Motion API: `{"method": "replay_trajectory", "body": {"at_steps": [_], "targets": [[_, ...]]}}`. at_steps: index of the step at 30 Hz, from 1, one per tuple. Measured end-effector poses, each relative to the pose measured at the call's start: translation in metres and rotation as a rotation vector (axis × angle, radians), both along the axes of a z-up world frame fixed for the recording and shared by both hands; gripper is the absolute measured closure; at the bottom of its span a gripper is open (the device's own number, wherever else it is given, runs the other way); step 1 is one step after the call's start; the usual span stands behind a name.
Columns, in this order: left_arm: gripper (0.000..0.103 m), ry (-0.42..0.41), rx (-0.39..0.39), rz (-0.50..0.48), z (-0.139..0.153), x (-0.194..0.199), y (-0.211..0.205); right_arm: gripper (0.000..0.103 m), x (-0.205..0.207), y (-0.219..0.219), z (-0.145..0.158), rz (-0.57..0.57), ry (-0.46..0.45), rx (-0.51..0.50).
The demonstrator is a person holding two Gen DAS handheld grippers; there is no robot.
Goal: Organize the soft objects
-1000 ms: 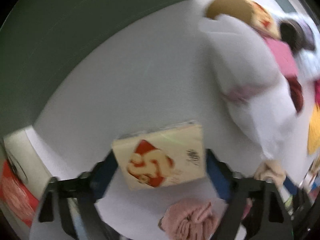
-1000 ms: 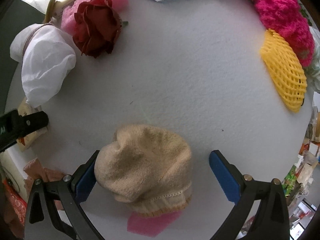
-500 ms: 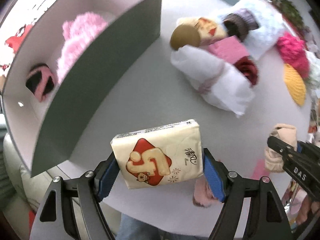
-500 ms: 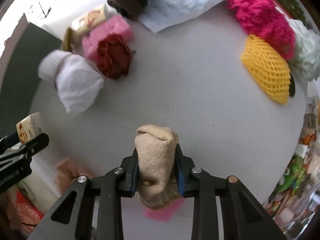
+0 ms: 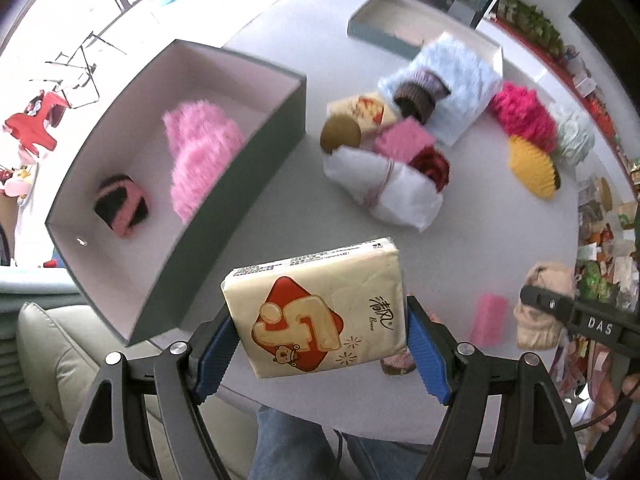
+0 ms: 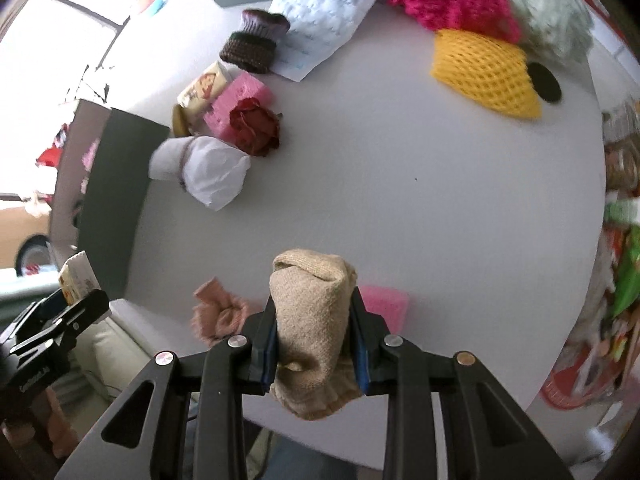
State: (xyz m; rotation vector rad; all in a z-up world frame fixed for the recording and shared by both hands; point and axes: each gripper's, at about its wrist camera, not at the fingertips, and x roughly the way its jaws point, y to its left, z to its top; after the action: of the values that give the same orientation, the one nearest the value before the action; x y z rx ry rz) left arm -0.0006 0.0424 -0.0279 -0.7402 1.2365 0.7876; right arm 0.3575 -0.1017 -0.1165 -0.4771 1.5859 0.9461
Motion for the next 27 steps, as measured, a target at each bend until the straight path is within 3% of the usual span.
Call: {"method": "replay_trajectory", "body": {"at_steps": [6,14,27], "targets": [[0.024,-0.05,0.053,0.03,0.018,-0.007,0.007,0.071,-0.003,-0.019,0.019,-0.043,0.024,0.035],[0.024,-0.055,0.089,0.073,0.033,-0.026,0.02,0.07,-0.008,-0.022,0.02,-0.065,0.039,0.056],[0.024,-0.056,0.124,0.065,0.039,-0.061,0.056,0.07,-0.042,0.003,0.02,-0.097,0.061,0.078]]}}
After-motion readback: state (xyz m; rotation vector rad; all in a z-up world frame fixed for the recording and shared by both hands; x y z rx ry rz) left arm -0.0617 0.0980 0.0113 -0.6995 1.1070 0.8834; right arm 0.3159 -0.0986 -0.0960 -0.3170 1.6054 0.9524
